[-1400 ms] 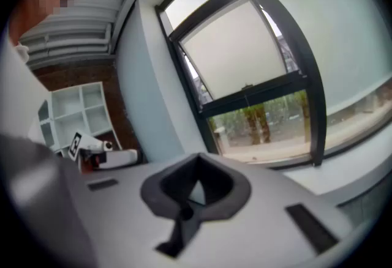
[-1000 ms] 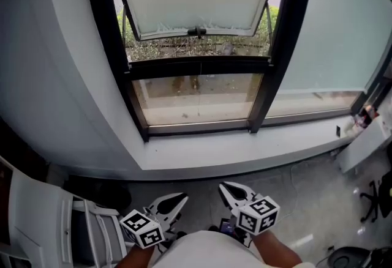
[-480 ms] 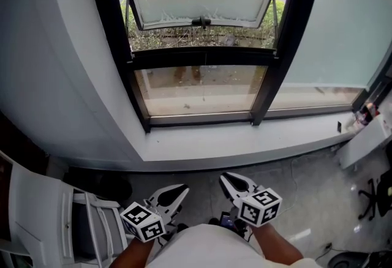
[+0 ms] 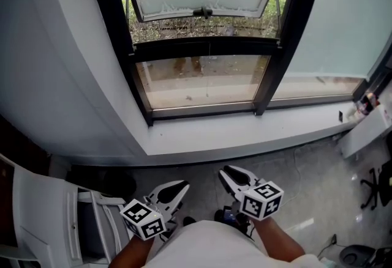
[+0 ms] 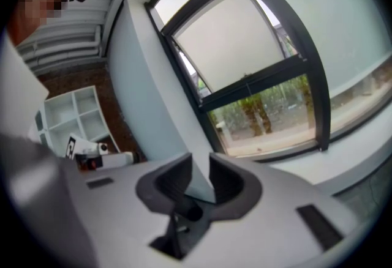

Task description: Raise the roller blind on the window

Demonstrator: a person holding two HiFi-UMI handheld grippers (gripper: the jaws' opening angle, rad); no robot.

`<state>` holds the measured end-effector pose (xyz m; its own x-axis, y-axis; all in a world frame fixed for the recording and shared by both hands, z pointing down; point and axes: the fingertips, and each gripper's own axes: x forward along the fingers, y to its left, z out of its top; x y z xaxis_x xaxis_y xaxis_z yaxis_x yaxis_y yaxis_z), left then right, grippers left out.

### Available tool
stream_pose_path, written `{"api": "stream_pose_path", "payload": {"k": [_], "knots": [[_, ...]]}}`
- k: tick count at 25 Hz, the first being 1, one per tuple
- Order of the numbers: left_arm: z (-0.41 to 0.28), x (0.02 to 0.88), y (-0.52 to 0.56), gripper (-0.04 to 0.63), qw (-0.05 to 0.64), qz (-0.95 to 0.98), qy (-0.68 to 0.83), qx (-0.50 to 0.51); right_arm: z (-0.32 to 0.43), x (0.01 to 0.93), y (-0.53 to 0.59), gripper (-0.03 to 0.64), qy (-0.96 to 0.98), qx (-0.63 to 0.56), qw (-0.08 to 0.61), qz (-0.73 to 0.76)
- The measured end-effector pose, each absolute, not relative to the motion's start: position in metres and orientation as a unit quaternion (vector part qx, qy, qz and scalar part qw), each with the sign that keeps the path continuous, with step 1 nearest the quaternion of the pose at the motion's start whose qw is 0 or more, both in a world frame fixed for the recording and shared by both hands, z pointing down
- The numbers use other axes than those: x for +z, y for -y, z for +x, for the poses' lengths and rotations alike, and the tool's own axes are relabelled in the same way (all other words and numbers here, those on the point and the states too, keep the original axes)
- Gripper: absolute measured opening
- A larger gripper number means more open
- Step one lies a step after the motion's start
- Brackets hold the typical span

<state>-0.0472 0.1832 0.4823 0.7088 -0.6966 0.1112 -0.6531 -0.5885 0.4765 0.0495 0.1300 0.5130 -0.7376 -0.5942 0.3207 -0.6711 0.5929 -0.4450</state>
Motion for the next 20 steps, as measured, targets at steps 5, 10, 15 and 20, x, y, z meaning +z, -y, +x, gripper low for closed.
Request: {"api": "stream_pose_path", "payload": {"k": [5,10,15,20], "knots": [[-0.061,0.487,-0.187,0.046,0.258,0.890,0.374,-0.041,0.044,0.520,-0.132,0.080,0.877,0.293,0.068,0.374],[-0.068,0.496,-0.189,0.046,0.265,0.891,0.367,-0.038,0.039,0.527,-0.130,0.080,0.872,0.300,0.071,0.380],[-0.071,0.502,-0.178,0.046,0.268,0.888,0.372,-0.035,0.032,0.532,-0.117,0.080,0.875,0.303,0.075,0.370],[-0.073,0.507,-0.151,0.046,0.271,0.879,0.390,-0.035,0.028,0.542,-0.088,0.080,0.881,0.296,0.087,0.358]]}}
